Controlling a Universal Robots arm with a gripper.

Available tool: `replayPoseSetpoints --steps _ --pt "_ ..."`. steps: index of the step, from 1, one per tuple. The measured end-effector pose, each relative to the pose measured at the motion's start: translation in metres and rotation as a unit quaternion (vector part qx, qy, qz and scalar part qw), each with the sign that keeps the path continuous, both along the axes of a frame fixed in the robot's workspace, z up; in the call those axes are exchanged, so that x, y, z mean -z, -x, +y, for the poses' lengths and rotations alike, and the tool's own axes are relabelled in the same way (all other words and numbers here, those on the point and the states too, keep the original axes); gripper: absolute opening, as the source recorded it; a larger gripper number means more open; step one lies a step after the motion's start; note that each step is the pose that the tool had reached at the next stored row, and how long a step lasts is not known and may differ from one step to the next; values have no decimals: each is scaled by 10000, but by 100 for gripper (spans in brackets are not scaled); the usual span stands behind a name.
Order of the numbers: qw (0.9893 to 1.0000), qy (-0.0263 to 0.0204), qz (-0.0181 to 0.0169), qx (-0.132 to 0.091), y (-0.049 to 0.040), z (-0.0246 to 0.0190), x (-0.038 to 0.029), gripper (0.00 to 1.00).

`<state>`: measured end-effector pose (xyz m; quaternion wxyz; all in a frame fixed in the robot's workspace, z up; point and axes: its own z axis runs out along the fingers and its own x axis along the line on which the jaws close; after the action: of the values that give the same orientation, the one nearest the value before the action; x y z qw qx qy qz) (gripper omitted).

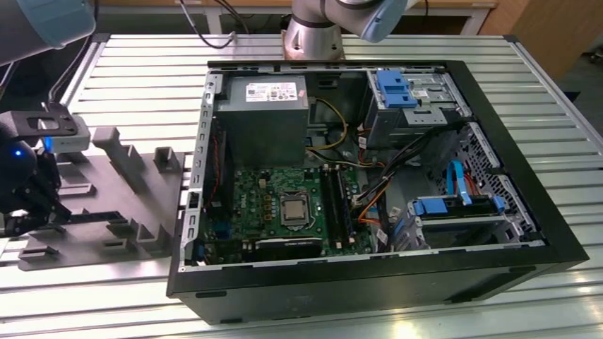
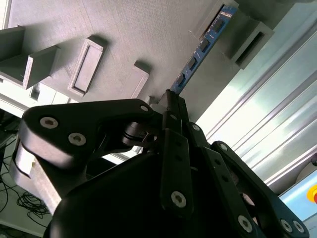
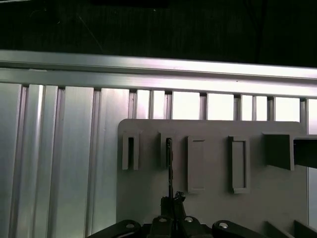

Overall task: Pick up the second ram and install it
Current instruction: 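Pick up the second ram and move it above second insertion slot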

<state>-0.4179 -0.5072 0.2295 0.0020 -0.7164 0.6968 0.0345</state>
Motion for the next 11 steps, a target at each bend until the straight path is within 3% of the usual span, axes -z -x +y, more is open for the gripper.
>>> replayPoseSetpoints --steps 11 --pt "10000 -4 0 0 0 0 -88 12"
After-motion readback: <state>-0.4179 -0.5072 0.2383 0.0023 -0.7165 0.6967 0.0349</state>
